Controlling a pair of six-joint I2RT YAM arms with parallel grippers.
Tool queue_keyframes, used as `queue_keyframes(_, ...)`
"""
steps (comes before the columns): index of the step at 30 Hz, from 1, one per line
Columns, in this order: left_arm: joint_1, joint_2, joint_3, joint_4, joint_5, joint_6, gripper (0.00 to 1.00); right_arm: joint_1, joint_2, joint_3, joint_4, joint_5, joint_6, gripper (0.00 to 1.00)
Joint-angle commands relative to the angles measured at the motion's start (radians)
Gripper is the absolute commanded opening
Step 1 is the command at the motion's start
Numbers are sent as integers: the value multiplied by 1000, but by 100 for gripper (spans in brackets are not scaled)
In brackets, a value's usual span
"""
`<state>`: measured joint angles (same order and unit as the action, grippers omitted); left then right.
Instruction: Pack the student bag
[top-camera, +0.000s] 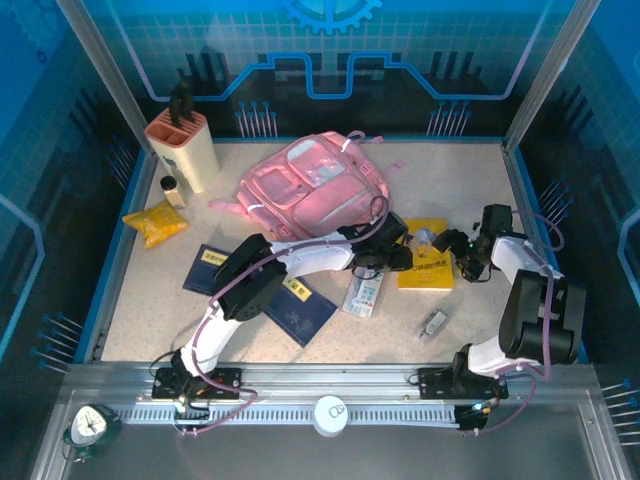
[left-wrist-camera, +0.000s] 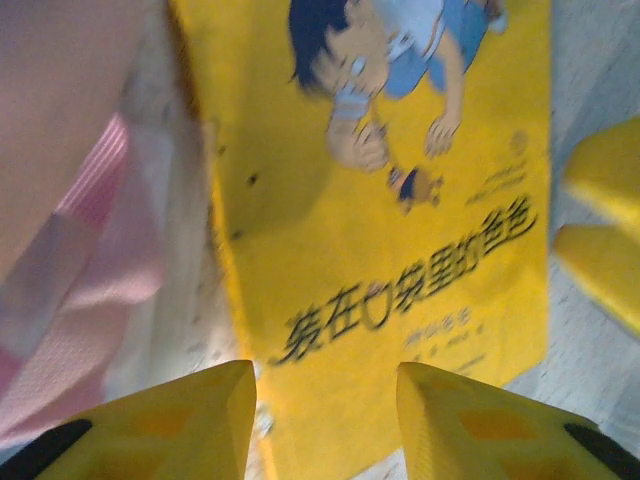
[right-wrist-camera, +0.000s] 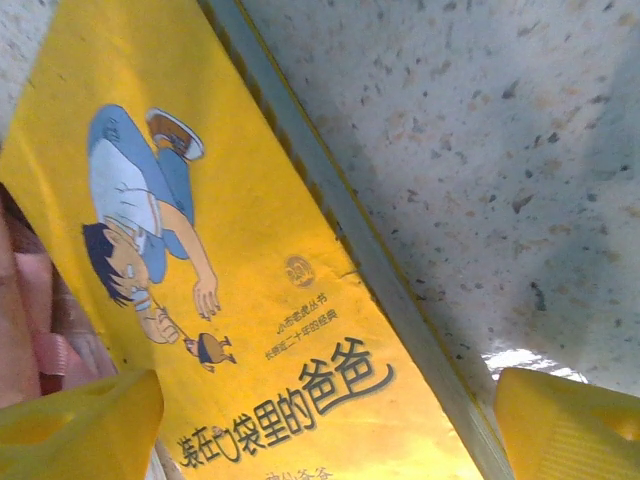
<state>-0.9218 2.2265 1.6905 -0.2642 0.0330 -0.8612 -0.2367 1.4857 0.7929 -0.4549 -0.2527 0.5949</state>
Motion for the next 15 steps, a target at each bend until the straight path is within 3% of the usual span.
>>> queue_keyframes(1, -3, 54, 54, -34, -27, -39, 40, 12, 32, 0, -21, -59, -41, 86)
queue_keyframes(15, 23, 100, 41, -86, -76, -34, 31, 32, -55, -18, -99, -195, -128, 75)
